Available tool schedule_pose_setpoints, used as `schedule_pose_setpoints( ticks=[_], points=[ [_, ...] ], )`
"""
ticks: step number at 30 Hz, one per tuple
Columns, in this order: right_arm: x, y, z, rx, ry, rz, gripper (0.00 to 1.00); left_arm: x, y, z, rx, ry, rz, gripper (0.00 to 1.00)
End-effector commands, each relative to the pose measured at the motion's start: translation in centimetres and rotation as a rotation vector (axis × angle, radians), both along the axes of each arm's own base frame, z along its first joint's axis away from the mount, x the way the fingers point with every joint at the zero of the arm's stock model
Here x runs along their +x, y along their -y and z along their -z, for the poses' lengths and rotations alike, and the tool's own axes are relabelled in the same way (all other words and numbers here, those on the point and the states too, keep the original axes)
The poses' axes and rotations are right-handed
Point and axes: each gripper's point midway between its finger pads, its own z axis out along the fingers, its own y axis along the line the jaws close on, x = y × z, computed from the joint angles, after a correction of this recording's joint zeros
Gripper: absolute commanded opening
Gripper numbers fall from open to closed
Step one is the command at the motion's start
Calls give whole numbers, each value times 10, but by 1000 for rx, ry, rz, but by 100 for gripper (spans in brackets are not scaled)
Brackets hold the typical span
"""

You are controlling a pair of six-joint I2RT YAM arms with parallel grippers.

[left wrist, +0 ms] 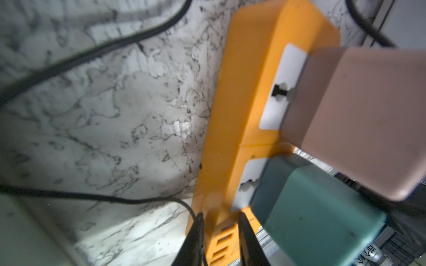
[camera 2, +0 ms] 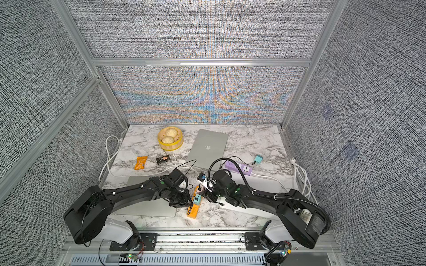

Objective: Unplug the laptop charger
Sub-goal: Remove the plug from the socket.

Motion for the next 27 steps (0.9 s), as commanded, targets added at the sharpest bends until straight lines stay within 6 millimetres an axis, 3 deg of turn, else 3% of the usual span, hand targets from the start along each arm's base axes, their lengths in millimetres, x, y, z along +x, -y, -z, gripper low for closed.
schedule_pose_setpoints(
  ticks=[1, 8, 13, 23, 27],
  points=[
    [1, -9, -6, 28, 21, -30, 59, -2, -15, 9, 90, 4, 4, 25],
    [-2, -14, -1, 25, 8, -70, 58, -3, -23, 16, 153, -10, 20, 24],
    [-3, -16, -1, 22, 7, -86, 49, -2, -26, 16, 182, -15, 27, 24],
    [3, -13, -19, 92, -15, -48, 31, -5, -38, 27, 258, -30, 45, 24],
    [4, -10, -26, 120, -20, -42, 29, -6, -36, 32, 261, -43, 55, 24]
  ],
)
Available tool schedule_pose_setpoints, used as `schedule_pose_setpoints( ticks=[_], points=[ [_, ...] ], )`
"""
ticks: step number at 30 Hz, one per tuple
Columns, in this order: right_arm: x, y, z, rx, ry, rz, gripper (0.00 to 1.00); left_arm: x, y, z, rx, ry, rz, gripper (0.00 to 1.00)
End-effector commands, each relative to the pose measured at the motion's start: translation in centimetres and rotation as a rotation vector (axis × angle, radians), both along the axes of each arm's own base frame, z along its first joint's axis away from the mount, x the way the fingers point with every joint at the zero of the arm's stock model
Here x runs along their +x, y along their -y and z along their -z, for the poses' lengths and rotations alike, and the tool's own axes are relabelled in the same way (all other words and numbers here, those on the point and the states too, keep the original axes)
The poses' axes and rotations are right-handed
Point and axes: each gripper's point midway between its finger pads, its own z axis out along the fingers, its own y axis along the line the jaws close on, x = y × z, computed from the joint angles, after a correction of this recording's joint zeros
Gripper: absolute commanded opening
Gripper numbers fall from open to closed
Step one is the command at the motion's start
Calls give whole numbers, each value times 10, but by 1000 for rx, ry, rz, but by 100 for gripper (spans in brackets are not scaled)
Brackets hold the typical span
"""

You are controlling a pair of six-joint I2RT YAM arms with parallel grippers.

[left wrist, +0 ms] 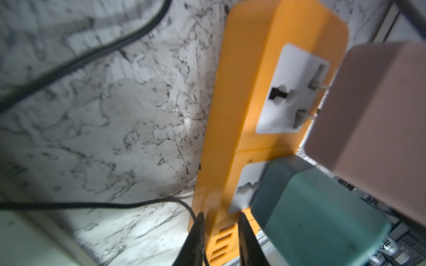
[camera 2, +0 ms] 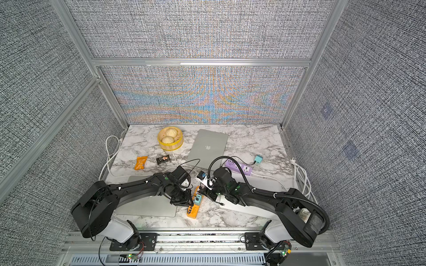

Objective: Unplug the laptop charger
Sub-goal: Remove the plug from the socket.

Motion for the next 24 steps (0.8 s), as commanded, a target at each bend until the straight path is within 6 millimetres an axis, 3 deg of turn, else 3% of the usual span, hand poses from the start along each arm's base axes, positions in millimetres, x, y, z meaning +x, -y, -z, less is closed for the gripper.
schedule_pose_setpoints(
  ticks=[1, 4, 10, 24],
  points=[
    [-2, -6, -10, 48, -1, -25, 29, -2, -33, 25, 188, 8, -9, 24],
    [-1, -8, -10, 30, 6, -34, 28, -2, -31, 26, 187, -1, -1, 24],
    [12, 1, -28, 29, 80, 29, 27, 5, -22, 15, 152, 23, -5, 24],
    [51, 41, -92, 43, 177, 119, 27, 32, -2, -35, 44, 117, -25, 24]
  ],
)
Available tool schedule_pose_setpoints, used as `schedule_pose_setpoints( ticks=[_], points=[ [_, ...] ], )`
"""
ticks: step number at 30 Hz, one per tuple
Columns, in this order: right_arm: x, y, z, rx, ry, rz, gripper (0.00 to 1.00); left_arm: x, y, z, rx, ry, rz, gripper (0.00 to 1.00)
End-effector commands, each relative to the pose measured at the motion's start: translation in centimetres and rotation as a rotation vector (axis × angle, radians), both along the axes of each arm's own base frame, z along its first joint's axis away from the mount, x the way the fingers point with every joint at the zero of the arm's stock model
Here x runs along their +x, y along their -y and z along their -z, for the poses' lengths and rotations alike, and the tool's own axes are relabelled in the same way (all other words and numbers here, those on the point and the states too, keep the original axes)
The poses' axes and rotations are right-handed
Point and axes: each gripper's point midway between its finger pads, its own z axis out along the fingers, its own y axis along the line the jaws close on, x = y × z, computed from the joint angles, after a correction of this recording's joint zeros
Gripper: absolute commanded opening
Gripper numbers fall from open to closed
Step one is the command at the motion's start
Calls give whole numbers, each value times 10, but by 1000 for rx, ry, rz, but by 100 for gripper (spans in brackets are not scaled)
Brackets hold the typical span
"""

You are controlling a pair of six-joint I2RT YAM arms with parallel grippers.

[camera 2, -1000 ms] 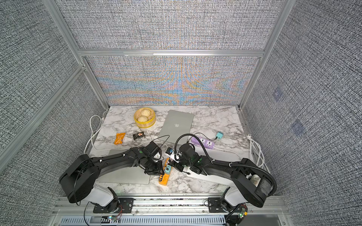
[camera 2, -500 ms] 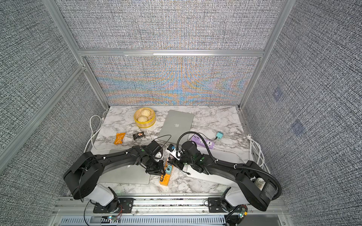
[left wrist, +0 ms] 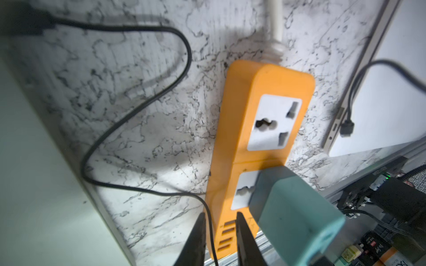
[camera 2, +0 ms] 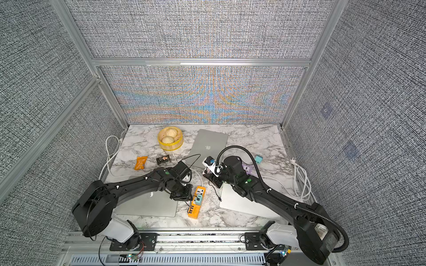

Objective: Unplug the laptop charger
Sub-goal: Remove the plug from the socket, then place the plug at the center of the board.

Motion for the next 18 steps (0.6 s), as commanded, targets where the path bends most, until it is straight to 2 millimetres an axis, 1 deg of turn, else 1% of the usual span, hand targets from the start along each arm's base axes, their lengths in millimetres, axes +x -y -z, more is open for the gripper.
schedule_pose_setpoints(
  ticks=[1, 3, 5, 11, 14, 18],
  points=[
    [2, 5, -7, -24, 9, -14, 27, 4, -5, -7, 7, 22, -7, 24],
    [5, 8, -11, -33, 15, -9, 27, 8, -5, -14, -11, 33, -17, 24],
    [6, 7, -7, -42, 2, -13, 27, 11, -7, -19, -22, 45, -28, 24],
    [7, 7, 25, -123, -51, -34, 27, 18, -28, -30, -11, 76, -72, 24],
    [6, 11, 39, -212, -71, -40, 27, 19, -39, -32, 7, 84, -87, 24],
    [-2, 17, 54, -350, -84, -74, 27, 17, -53, -32, 13, 87, -108, 24]
  ],
)
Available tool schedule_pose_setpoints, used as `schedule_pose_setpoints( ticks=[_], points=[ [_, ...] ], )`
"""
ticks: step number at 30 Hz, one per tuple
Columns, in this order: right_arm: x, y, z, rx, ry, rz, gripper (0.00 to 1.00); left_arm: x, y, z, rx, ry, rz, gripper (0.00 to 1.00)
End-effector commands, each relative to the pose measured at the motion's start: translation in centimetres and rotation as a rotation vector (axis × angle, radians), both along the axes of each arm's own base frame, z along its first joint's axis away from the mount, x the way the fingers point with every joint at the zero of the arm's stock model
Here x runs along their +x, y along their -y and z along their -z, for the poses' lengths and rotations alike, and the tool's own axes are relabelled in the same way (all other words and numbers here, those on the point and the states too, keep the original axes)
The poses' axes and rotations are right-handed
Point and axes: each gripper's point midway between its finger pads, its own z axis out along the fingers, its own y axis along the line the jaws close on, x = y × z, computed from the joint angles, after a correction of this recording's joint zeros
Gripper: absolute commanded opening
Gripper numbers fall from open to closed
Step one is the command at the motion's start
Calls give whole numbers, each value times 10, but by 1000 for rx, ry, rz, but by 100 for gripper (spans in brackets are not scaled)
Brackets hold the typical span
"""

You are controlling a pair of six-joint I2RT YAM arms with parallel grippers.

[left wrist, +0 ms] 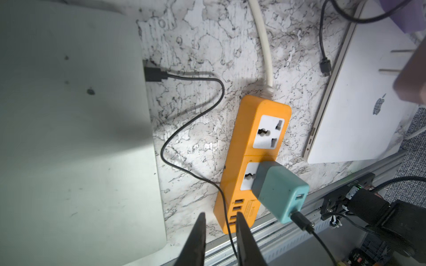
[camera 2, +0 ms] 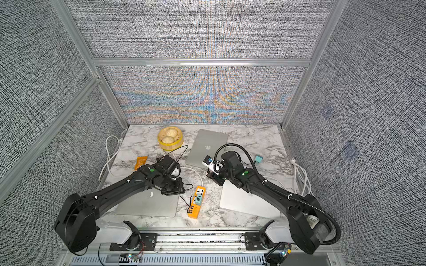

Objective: Unplug the laptop charger
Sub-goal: Place the plug at the center of the board.

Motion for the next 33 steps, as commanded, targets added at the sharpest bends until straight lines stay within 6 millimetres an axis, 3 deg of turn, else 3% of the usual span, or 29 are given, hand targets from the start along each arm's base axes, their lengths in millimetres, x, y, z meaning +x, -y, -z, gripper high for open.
schedule_pose_setpoints(
  ticks=[1, 12, 13, 17, 24, 33],
  points=[
    [-8, 12, 18, -147, -21, -32, 27, -4, -16, 4, 35, -6, -5, 24],
    [-38, 24, 55, -389, -166, -104, 27, -2, -38, 1, 48, -11, -35, 24],
    [-33, 19, 48, -387, -150, -104, 27, -2, -39, 1, 49, -11, -36, 24],
    [-33, 18, 51, -425, -149, -99, 27, -2, -43, -2, 49, -8, -43, 24],
    [-31, 25, 72, -514, -225, -51, 27, -5, -52, 0, 55, -11, -60, 24],
    [-21, 18, 83, -553, -268, -23, 28, -6, -60, 0, 62, -12, -70, 24]
  ],
)
